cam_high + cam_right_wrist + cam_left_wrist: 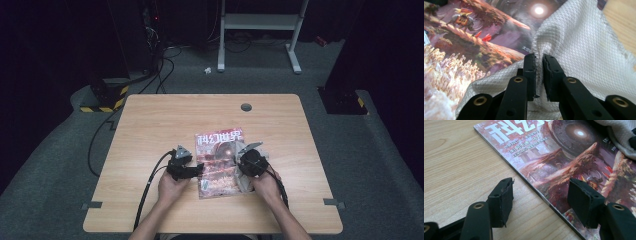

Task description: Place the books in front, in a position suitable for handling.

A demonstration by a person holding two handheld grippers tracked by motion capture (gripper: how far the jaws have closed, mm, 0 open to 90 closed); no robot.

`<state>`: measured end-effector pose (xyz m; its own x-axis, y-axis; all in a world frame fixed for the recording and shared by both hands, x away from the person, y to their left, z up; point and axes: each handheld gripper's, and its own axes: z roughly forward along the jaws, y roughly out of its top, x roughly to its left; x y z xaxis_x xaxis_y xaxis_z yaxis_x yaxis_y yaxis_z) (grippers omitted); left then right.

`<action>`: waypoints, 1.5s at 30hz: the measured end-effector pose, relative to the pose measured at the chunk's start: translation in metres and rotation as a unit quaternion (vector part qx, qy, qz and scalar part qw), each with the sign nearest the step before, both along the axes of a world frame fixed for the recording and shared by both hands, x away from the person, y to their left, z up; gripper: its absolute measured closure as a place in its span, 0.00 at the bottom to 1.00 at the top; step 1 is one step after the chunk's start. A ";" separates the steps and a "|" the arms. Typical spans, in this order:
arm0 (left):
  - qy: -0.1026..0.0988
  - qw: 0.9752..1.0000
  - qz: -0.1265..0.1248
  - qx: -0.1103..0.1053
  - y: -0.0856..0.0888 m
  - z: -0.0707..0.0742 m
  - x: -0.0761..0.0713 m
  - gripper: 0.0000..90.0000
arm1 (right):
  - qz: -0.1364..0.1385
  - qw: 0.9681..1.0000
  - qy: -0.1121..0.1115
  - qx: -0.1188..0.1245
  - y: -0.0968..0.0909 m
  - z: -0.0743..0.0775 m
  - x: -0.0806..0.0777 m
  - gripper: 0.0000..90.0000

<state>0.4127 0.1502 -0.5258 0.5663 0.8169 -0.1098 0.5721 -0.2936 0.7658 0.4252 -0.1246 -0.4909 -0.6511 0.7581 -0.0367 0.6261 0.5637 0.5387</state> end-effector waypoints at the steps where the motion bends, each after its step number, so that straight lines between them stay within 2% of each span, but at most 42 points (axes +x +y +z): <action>1: 0.000 1.000 0.000 0.000 0.000 0.000 0.000 0.42 | 0.006 1.000 0.000 0.000 0.005 0.000 -0.001 0.89; 4: 0.000 1.000 0.000 0.000 0.000 0.000 0.000 0.42 | 0.037 0.999 0.010 0.016 0.031 -0.001 -0.003 0.89; 5: 0.000 1.000 0.000 0.000 0.000 0.000 0.000 0.42 | 0.052 0.998 0.012 0.022 0.044 -0.002 -0.005 0.89; 6: 0.000 1.000 0.000 0.000 0.000 0.000 0.000 0.42 | 0.062 0.998 0.011 0.024 0.050 -0.002 -0.006 0.89; 10: 0.001 1.000 0.000 0.000 0.000 0.000 0.000 0.42 | 0.103 0.994 0.012 0.031 0.092 -0.004 -0.013 0.89; 13: 0.001 1.000 0.000 0.000 0.000 0.000 0.000 0.42 | 0.112 0.993 0.004 0.026 0.102 -0.004 -0.014 0.89; 16: 0.001 1.000 0.000 0.000 0.000 0.000 0.000 0.42 | 0.109 0.992 0.021 0.053 0.092 -0.006 -0.010 0.89; 19: 0.000 1.000 0.000 0.001 0.000 0.000 0.000 0.42 | 0.096 0.994 0.008 0.043 0.081 -0.005 -0.007 0.88; 22: 0.000 1.000 0.000 0.000 0.000 0.000 0.000 0.42 | 0.063 0.997 0.001 0.037 0.058 -0.005 -0.001 0.87; 24: 0.000 1.000 0.000 0.000 0.000 0.000 0.000 0.42 | 0.032 0.999 -0.003 0.037 0.035 -0.005 0.003 0.87; 27: 0.000 1.000 0.000 0.000 0.000 0.000 0.000 0.42 | -0.006 0.999 -0.001 0.039 0.006 -0.004 0.005 0.84; 29: 0.000 1.000 0.000 0.000 0.000 0.000 0.000 0.42 | -0.020 0.999 -0.003 0.041 -0.008 -0.004 0.005 0.81; 33: 0.001 1.000 -0.001 -0.001 0.000 0.000 0.000 0.42 | -0.026 0.998 -0.008 0.048 -0.021 -0.005 0.003 0.79; 40: 0.004 1.000 0.000 -0.004 -0.001 0.000 0.000 0.44 | -0.037 0.998 -0.007 0.060 -0.024 -0.005 0.002 0.73; 42: 0.009 1.000 0.001 -0.002 -0.002 0.002 0.001 0.46 | -0.049 0.997 -0.006 0.055 -0.027 -0.006 0.002 0.69; 45: 0.014 1.000 -0.001 -0.002 -0.005 0.003 0.002 0.48 | -0.056 0.995 0.010 0.082 -0.036 -0.008 0.004 0.70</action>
<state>0.4150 0.1456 -0.5231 0.5640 0.8155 -0.1298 0.5933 -0.2908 0.7506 0.4292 -0.1607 -0.4994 -0.5619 0.8204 0.1059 0.6912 0.3953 0.6050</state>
